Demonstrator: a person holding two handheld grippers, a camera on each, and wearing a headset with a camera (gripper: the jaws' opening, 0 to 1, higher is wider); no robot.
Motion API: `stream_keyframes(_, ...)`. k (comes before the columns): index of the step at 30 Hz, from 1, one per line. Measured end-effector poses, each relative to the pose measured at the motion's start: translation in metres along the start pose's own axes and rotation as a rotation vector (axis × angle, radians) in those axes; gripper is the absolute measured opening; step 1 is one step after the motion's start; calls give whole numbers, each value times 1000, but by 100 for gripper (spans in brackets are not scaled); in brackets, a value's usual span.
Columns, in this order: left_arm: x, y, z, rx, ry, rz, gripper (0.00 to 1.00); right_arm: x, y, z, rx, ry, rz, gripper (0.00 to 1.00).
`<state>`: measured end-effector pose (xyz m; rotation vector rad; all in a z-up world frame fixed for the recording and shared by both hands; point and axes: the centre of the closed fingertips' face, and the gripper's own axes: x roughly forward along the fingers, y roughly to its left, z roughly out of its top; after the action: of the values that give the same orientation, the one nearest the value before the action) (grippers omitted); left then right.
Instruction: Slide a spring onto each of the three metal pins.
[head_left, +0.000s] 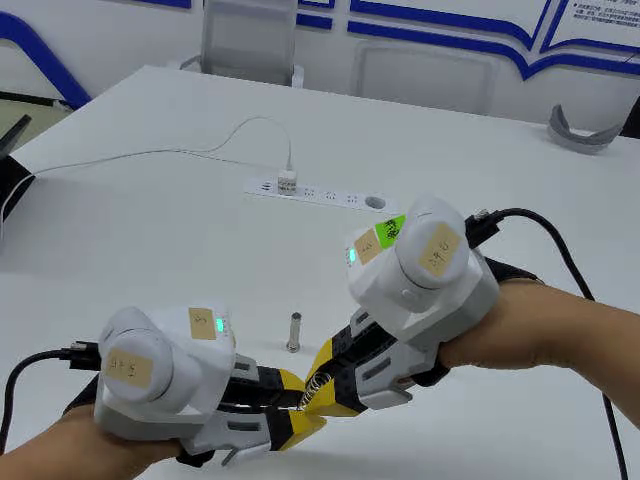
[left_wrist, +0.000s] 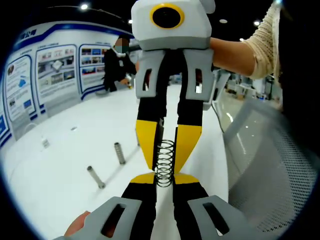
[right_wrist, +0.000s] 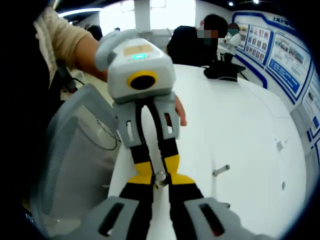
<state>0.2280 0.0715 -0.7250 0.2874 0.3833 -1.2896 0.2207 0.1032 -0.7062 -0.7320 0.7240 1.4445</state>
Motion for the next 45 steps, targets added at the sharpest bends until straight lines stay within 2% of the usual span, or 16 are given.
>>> stream_keyframes(6,-1,3,0,-3,-9,16,12,-1,-3,1,-1,0,-8,12)
stream_keyframes(13,-4,6,-3,-17,-7,30,20,-2,-7,3,0,0,-16,12)
stream_keyframes(31,-20,23,-11,-94,-23,117,54,-10,-23,3,16,-1,-60,12)
stream_keyframes(45,-30,34,-19,-137,-29,177,72,-15,-57,2,38,23,-120,12)
